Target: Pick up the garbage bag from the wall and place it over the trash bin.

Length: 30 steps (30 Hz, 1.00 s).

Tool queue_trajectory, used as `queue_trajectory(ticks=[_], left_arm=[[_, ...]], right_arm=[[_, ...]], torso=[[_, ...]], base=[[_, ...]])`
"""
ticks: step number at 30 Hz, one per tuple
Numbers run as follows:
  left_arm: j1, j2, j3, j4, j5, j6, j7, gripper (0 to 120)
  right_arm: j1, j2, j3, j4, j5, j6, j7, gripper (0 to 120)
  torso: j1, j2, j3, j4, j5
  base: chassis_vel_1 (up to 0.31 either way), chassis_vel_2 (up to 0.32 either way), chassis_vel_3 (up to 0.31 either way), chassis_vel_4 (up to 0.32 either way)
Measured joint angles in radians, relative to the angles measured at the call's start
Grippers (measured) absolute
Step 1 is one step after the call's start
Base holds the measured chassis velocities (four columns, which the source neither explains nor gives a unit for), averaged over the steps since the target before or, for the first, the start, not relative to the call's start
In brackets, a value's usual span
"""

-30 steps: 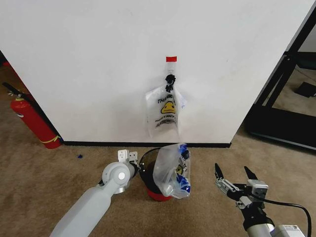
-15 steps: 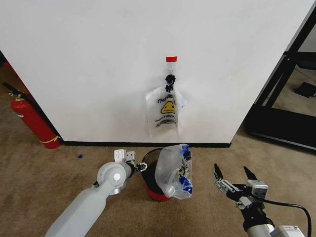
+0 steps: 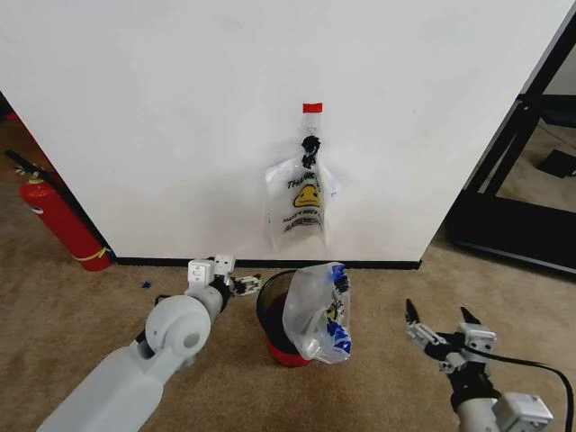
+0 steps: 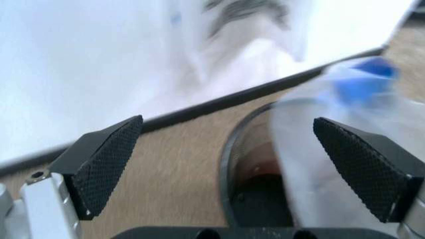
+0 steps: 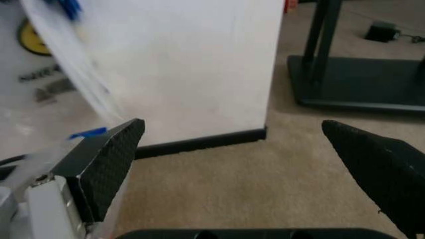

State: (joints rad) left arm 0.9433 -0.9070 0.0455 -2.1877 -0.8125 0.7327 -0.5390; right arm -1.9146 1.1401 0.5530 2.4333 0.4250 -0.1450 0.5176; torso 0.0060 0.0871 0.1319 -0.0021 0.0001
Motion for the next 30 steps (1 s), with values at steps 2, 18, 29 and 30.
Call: queue_trajectory(ticks=[2, 18, 29, 30], left_arm=[[-0.030, 0.010, 0.052, -0.020, 0.030, 0.003, 0.011, 100], [-0.583, -0.069, 0.590, 0.103, -0.063, 0.004, -0.039, 100], [-0.839, -0.112, 0.919, 0.192, -0.420, 0.003, -0.293, 100], [-0.857, -0.122, 0.941, 0.210, -0.459, 0.003, -0.320, 100]], right_arm=[[0.003, 0.004, 0.009, -0.008, 0.001, -0.018, 0.013, 100], [0.079, 0.030, -0.016, -0.135, -0.048, -0.057, 0.043, 100], [0.075, 0.033, -0.032, -0.149, -0.072, -0.057, 0.044, 100], [0.078, 0.034, -0.037, -0.150, -0.075, -0.056, 0.044, 100]], torso=[[0.000, 0.000, 0.000, -0.0001, -0.0002], [0.000, 0.000, 0.000, -0.0004, 0.0003], [0.000, 0.000, 0.000, 0.0000, 0.0001], [0.000, 0.000, 0.000, 0.0000, -0.0002]], base=[[0.000, 0.000, 0.000, 0.000], [0.000, 0.000, 0.000, 0.000], [0.000, 0.000, 0.000, 0.000], [0.000, 0.000, 0.000, 0.000]])
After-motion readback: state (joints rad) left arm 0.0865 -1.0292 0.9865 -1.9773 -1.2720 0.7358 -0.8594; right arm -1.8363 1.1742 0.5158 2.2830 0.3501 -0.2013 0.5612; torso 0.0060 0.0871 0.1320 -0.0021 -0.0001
